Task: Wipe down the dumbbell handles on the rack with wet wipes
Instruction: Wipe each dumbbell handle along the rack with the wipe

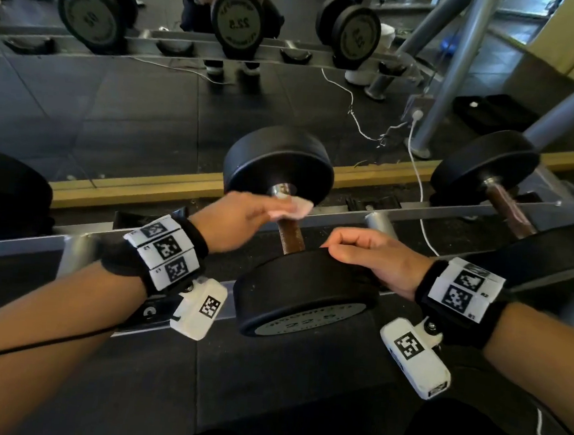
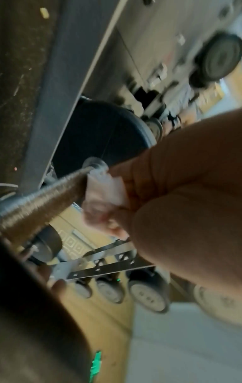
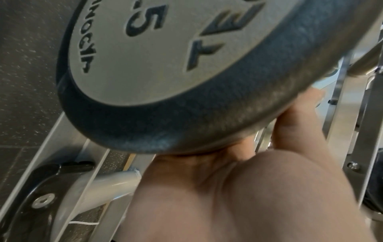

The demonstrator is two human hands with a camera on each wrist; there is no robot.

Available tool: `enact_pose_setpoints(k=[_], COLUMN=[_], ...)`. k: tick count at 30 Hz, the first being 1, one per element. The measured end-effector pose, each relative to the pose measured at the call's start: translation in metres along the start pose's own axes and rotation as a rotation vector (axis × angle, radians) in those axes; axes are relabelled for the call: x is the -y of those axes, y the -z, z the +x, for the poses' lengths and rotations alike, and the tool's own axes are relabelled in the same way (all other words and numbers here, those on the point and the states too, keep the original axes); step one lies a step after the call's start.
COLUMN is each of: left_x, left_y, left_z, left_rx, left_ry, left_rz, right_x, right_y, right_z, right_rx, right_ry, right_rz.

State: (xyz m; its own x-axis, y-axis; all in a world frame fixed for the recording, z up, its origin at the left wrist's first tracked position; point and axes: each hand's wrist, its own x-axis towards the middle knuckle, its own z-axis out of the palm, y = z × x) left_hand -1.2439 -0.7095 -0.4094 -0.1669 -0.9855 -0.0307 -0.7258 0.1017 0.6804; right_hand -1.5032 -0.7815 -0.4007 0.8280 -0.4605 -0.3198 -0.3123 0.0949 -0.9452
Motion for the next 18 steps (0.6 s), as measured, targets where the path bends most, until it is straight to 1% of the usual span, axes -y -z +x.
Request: enact_pose_setpoints(k=[1,2,5,9,11,13,14,15,16,17,18], left_x=[0.003,0.005,0.005,0.005,0.004,0.005,0.004,0.003,0.001,-0.001,-0.002], left_y=[-0.002,-0.003,-0.003,-0.010,-0.009,-0.005,-0.003,-0.001,0.000,0.002,0.003], left_z=[0.001,0.002,0.000,-0.010,-0.018,-0.023,-0.025,-0.025,-0.024,-0.022,-0.019], left_rx=[0.054,0.079,0.064,0.080,0.112,0.115,0.077,0.002,-0.104,-0.234,-0.362], left_ry=[0.036,0.061,0.048,0.028,0.039,0.066,0.099,0.143,0.191,0.217,0.209], left_rz=[0.097,0.134,0.136,0.098,0.070,-0.029,-0.133,-0.257,-0.361,-0.414,-0.400], right_x=[-0.001,-0.002,-0.005,-0.015,-0.015,-0.014,-0.013,-0.011,-0.009,-0.008,-0.007], right_y=[0.000,-0.001,-0.009,-0.024,-0.029,-0.030,-0.031,-0.031,-0.033,-0.036,-0.037], right_z=[0.000,-0.001,-0.003,-0.003,-0.005,-0.006,-0.005,-0.005,-0.004,-0.003,-0.001], right_rx=[-0.009,-0.016,-0.073,-0.273,-0.320,-0.331,-0.331,-0.331,-0.334,-0.346,-0.369], right_ry=[0.006,0.017,0.087,0.205,0.229,0.223,0.224,0.225,0.224,0.222,0.217], right_rz=[-0.031,-0.054,-0.124,-0.301,-0.337,-0.367,-0.341,-0.288,-0.219,-0.160,-0.125])
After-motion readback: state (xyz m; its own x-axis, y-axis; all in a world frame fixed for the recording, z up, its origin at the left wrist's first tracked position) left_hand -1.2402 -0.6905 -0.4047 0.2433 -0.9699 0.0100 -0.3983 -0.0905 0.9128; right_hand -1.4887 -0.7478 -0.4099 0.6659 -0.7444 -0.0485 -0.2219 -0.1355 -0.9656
